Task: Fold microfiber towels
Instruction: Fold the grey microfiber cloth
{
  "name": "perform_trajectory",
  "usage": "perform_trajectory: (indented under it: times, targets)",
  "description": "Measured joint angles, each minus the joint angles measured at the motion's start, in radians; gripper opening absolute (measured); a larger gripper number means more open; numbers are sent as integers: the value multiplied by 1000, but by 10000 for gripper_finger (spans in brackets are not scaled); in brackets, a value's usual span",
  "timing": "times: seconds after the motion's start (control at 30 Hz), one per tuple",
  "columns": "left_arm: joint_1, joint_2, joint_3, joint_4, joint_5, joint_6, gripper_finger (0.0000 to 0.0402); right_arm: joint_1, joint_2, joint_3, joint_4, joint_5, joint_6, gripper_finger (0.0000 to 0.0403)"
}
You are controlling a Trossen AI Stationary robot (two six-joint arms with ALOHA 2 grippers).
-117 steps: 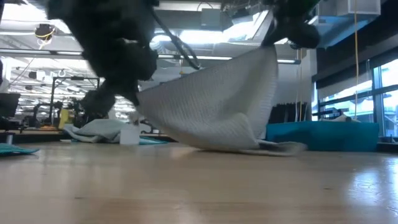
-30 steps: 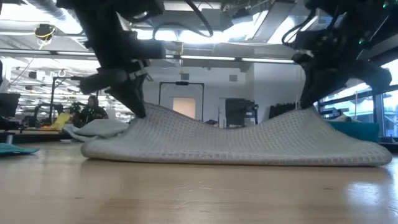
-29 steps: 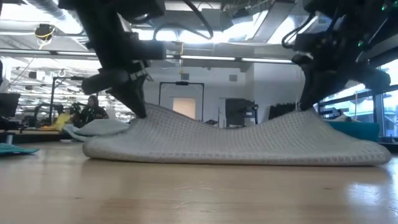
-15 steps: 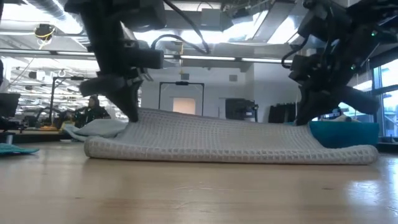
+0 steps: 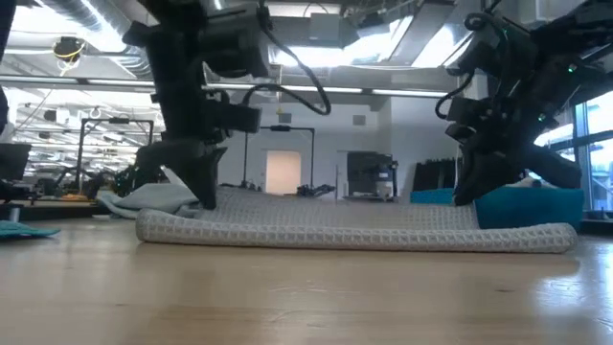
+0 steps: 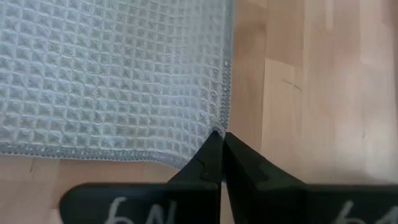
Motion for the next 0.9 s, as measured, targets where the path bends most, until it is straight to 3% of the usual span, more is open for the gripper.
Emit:
perform_trajectory:
  times: [0.27, 0.5, 0.7, 0.9]
  targets:
    - [0, 8, 0, 5, -118, 23, 58, 0, 0, 0, 11, 47, 7, 92]
    - [0, 6, 0, -38, -146, 25, 104, 0, 0, 11, 6, 72, 35, 154]
    - [-3, 6, 0, -56, -146, 20, 110, 17, 0, 60, 8, 71, 63, 169]
    - [3, 6, 0, 83, -69, 29, 110, 41, 0, 72, 50, -3, 85, 170]
